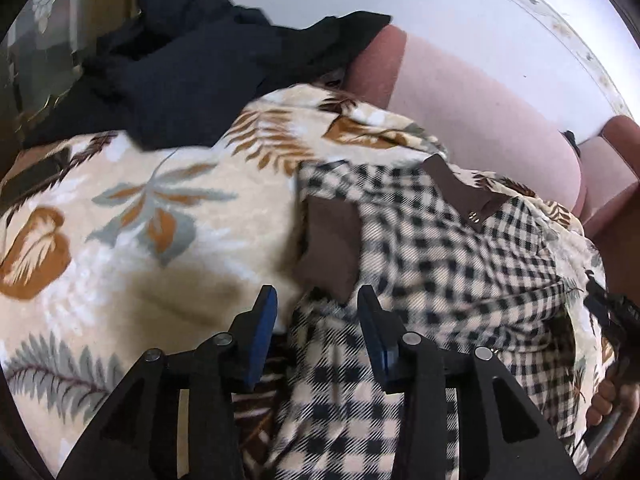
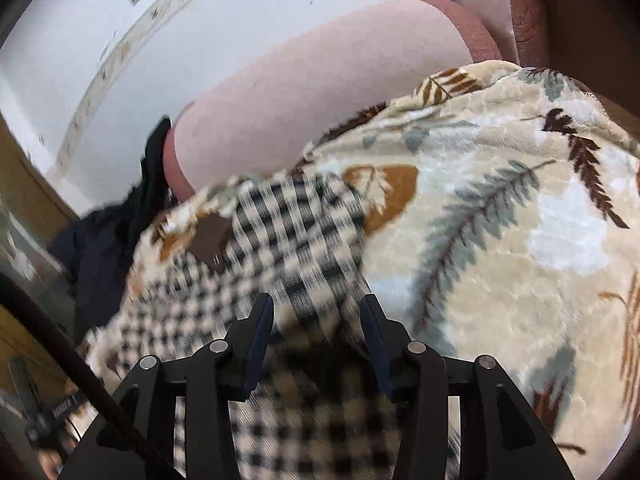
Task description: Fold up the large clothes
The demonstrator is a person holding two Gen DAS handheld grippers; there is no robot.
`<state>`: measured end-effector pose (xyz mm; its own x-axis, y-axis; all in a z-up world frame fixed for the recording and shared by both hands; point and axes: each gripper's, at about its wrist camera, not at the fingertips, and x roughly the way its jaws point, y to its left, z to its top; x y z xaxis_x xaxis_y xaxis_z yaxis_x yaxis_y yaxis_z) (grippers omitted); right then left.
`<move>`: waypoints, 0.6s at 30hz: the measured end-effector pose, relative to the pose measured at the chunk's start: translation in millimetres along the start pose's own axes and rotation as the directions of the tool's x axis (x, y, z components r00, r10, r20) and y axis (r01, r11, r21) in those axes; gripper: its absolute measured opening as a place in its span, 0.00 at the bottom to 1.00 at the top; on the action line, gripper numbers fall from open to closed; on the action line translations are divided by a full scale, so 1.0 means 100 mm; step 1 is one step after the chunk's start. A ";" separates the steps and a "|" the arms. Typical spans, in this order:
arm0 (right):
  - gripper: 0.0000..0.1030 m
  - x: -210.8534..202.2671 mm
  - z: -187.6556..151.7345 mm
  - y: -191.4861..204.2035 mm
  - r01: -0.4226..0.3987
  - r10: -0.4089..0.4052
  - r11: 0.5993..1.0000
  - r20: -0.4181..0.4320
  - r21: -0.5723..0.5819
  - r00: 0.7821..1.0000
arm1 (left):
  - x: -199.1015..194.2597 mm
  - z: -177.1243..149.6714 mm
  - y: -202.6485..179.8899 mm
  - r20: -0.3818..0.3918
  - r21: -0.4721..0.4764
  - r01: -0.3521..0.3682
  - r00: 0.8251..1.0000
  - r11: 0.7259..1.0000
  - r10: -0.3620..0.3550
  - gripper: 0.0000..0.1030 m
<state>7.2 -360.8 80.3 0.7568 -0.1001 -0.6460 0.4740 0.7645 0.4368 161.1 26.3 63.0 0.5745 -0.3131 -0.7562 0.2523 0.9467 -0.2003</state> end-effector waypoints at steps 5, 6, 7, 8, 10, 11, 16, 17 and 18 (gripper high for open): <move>0.48 0.29 0.00 0.47 0.050 -0.048 0.979 0.013 -0.197 0.999 | 0.33 0.11 -0.20 0.000 0.015 -0.017 1.000 1.000 0.017 0.40; 0.48 0.38 -0.04 0.53 0.075 -0.076 0.968 0.007 -0.239 0.997 | 0.41 0.11 -0.21 -0.016 0.012 -0.020 1.000 1.000 0.020 0.40; 0.48 0.46 -0.07 0.57 0.098 -0.102 0.957 -0.002 -0.272 0.995 | 0.50 0.09 -0.22 -0.032 0.019 -0.028 0.999 0.999 0.029 0.40; 0.48 0.60 -0.15 0.62 0.146 -0.165 0.931 -0.029 -0.334 0.986 | 0.57 0.07 -0.24 -0.043 0.039 -0.046 0.998 0.998 0.047 0.40; 0.48 0.78 -0.28 0.64 0.233 -0.293 0.874 -0.080 -0.426 0.953 | 0.65 0.02 -0.29 -0.050 0.098 -0.095 0.994 0.991 0.100 0.41; 0.46 0.86 -0.37 0.64 0.288 -0.389 0.816 -0.108 -0.501 0.915 | 0.67 -0.01 -0.34 -0.049 0.131 -0.113 0.991 0.985 0.120 0.42; 0.46 0.70 -0.49 0.44 0.351 -0.508 0.735 -0.129 -0.580 0.851 | 0.64 -0.11 -0.47 -0.049 0.218 -0.127 0.989 0.968 0.141 0.57; 0.48 0.66 -0.47 0.36 0.343 -0.501 0.751 -0.148 -0.564 0.853 | 0.64 -0.14 -0.48 -0.053 0.230 -0.130 0.988 0.964 0.146 0.58; 0.53 0.60 -0.44 0.26 0.357 -0.513 0.761 -0.166 -0.542 0.842 | 0.64 -0.16 -0.47 -0.055 0.236 -0.138 0.986 0.962 0.155 0.58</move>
<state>45.3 -319.3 24.8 0.3197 -0.3711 -0.8718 0.3864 0.8912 -0.2376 173.9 -37.4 14.0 0.5631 -0.1581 -0.8111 0.3472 0.9359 0.0586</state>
